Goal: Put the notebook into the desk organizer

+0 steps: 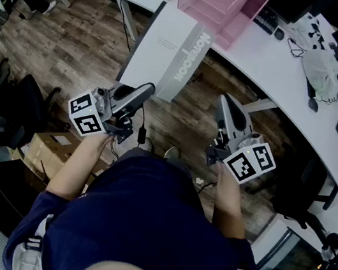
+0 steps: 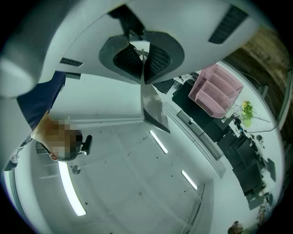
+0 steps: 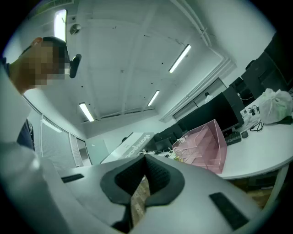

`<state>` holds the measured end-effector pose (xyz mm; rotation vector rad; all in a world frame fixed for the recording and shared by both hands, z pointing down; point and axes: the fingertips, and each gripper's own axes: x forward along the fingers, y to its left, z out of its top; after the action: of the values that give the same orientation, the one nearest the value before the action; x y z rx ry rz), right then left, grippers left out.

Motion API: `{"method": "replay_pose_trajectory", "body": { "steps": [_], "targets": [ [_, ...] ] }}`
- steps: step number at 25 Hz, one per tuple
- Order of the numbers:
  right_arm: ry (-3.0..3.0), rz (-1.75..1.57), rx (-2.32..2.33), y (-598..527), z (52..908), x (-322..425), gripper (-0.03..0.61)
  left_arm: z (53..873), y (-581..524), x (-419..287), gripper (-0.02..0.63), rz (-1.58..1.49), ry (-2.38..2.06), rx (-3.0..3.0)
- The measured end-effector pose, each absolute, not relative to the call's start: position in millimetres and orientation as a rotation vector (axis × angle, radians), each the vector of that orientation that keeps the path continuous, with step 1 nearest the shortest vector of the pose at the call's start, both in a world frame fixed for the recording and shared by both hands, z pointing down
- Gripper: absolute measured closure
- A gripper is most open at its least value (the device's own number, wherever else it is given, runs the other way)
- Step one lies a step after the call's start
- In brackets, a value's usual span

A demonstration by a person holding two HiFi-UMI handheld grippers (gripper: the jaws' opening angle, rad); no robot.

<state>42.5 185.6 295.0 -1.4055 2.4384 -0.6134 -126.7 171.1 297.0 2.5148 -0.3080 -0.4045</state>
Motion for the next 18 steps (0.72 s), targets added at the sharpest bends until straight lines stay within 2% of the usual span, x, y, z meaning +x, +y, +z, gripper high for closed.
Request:
{"method": "replay_pose_trajectory", "body": {
  "steps": [18],
  "targets": [
    [2.431, -0.600, -1.428, 196, 295, 52, 0.574, 299, 183, -117, 0.578, -0.403, -0.313, 2.509]
  ]
}}
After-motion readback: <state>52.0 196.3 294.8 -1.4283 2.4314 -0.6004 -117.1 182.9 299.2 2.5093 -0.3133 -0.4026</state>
